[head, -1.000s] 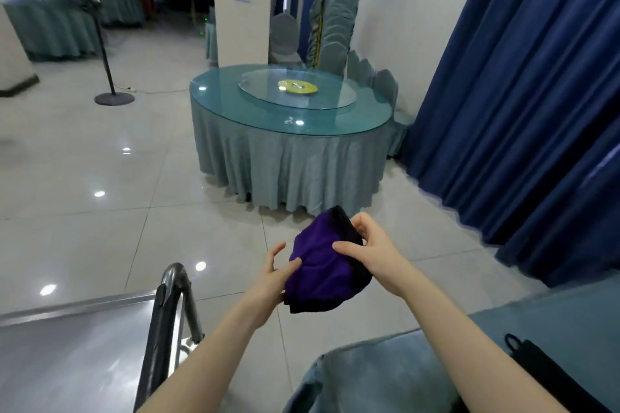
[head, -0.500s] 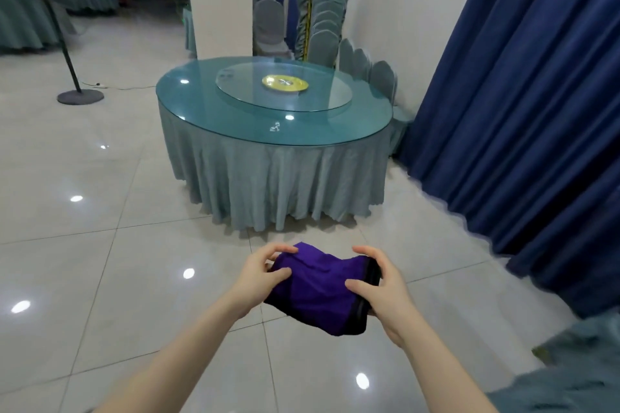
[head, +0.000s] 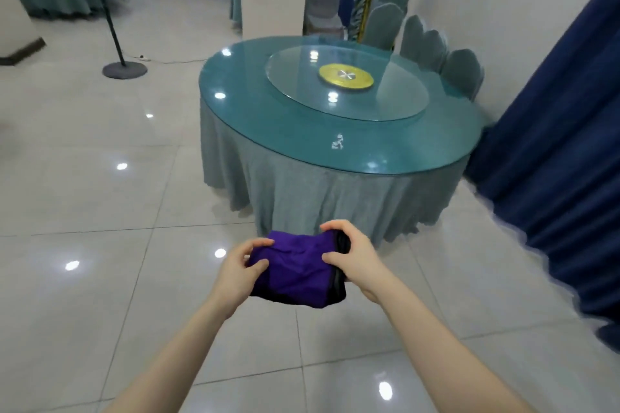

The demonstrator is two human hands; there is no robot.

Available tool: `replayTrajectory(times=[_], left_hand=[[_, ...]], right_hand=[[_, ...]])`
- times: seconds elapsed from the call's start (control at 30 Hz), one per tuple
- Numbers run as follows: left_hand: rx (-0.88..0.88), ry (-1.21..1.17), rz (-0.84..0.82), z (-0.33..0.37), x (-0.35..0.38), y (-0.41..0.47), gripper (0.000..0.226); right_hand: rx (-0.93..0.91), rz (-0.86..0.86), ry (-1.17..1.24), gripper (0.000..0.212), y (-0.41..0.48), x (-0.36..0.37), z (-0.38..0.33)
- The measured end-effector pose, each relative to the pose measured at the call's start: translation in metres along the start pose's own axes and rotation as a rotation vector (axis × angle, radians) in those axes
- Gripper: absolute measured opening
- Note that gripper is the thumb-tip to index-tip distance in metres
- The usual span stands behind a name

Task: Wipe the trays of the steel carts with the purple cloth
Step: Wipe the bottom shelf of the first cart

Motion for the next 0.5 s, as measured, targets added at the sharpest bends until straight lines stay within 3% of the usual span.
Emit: replayTrajectory(times=[0.27, 0.5], left_hand=[[-0.059, 0.042, 0.435, -0.001, -0.176, 0.003, 0.034], [-0.188, 0.059, 0.988, -0.016, -0.314, -0.12, 0.036]], right_hand=[[-0.051, -0.391, -0.118, 0.048, 0.182, 0.121, -0.073], [-0.132, -0.961, -0.065, 0.05, 0.27, 0.346, -0.134]])
Point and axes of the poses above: each hand's wrist, its own y-axis towards the middle knuckle, its own x-axis out of the palm, z = x × y, the point moved 8 cm from there along y, towards the middle knuckle, and after that the axes turned 15 degrees about -z, right-handed, at the moved point
